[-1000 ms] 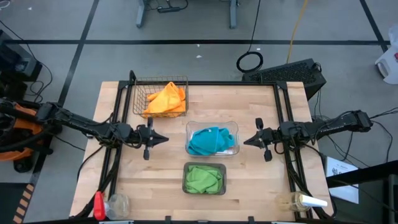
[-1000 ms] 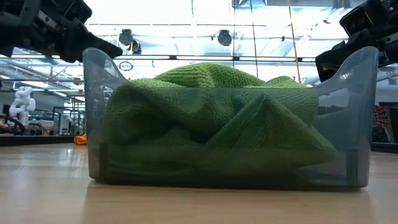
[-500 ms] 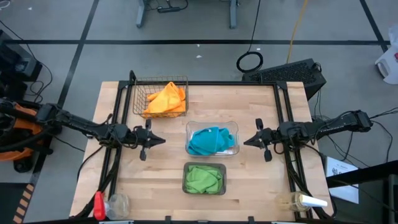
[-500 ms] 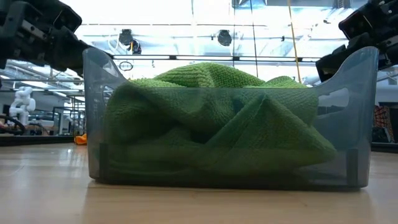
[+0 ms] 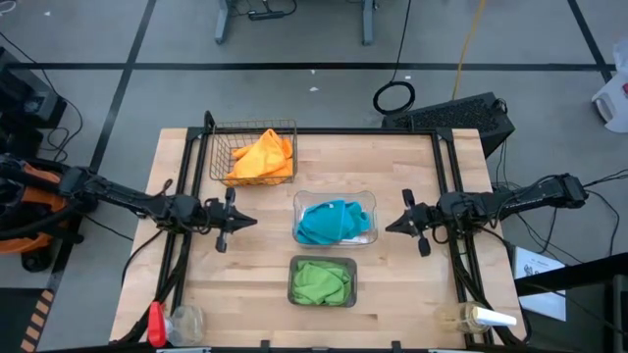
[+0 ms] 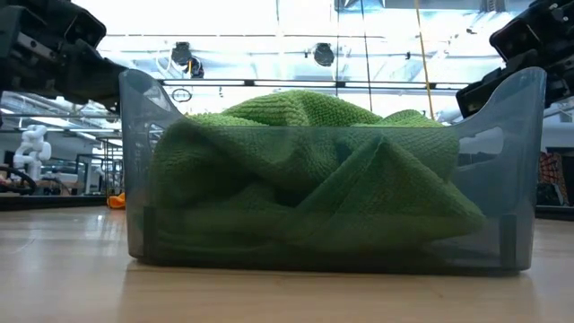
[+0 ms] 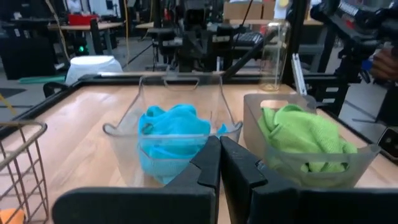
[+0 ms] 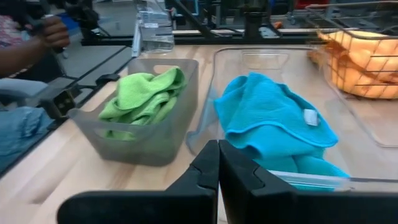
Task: Sort microfiber towel by color & place in baskets
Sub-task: Return to Home Position
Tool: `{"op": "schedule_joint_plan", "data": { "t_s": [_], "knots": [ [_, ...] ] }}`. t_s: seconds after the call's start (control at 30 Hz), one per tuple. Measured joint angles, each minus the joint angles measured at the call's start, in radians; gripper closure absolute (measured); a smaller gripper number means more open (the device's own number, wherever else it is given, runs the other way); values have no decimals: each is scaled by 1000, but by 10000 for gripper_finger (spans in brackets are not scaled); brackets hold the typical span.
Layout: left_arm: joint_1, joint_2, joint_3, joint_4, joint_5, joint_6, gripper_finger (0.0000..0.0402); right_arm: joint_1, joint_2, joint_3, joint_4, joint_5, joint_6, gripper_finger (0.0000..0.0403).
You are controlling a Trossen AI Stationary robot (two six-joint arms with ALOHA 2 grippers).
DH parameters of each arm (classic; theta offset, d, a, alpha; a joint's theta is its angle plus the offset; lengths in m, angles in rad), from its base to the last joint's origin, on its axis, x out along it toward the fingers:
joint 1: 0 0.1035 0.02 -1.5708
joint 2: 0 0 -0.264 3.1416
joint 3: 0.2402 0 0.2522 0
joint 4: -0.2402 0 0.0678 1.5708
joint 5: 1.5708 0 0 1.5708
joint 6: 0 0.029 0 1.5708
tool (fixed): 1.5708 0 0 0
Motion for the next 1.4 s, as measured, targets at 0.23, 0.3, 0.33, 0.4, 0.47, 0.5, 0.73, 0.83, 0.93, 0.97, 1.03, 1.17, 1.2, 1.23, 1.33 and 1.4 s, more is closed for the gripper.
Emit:
{"op": "schedule_joint_plan", "data": {
  "t_s": [0.23,0.3,0.33,0.4,0.47,0.5,0.73,0.83,0.93,0.97,1.03,1.17,1.2,1.23,1.33,1.4],
  "knots": [
    [0,-70,0,-65,3,1,387,0,-34,0,-31,-18,13,403],
    [0,-87,-1,-79,2,1,387,0,-54,0,-40,-15,6,403],
    [0,-94,-1,-79,2,1,387,0,-66,0,-46,-10,2,403],
    [0,-108,-1,-90,2,1,387,0,-88,0,-51,-8,-6,403],
    [0,-118,-1,-104,0,0,387,0,-115,-7,-46,-7,-15,403],
    [0,-121,-1,-105,-3,0,387,0,-130,-16,-45,-2,-19,403],
    [0,-126,-1,-110,-11,1,387,0,-227,-108,2,23,11,403],
    [0,-126,-1,-113,-23,3,387,0,-251,-106,5,20,-7,403],
    [0,-126,-2,-140,-25,14,387,0,-284,-106,-14,19,-42,403],
    [0,-126,-2,-146,-25,17,387,0,-298,-106,-24,18,-56,403],
    [0,-137,-2,-153,-25,20,387,0,-336,-106,-42,14,-80,403],
    [0,-188,-2,-156,-25,20,396,0,-424,-106,-61,14,-100,403],
    [0,-205,-2,-157,-25,20,397,0,-442,-106,-61,14,-106,403],
    [0,-221,-2,-160,-25,20,397,0,-445,-105,-60,14,-111,403],
    [0,-267,-2,-189,-25,9,398,0,-445,-105,-64,22,-113,403],
    [0,-302,-2,-212,-25,-5,399,0,-445,-105,-63,28,-107,403]
  ]
}}
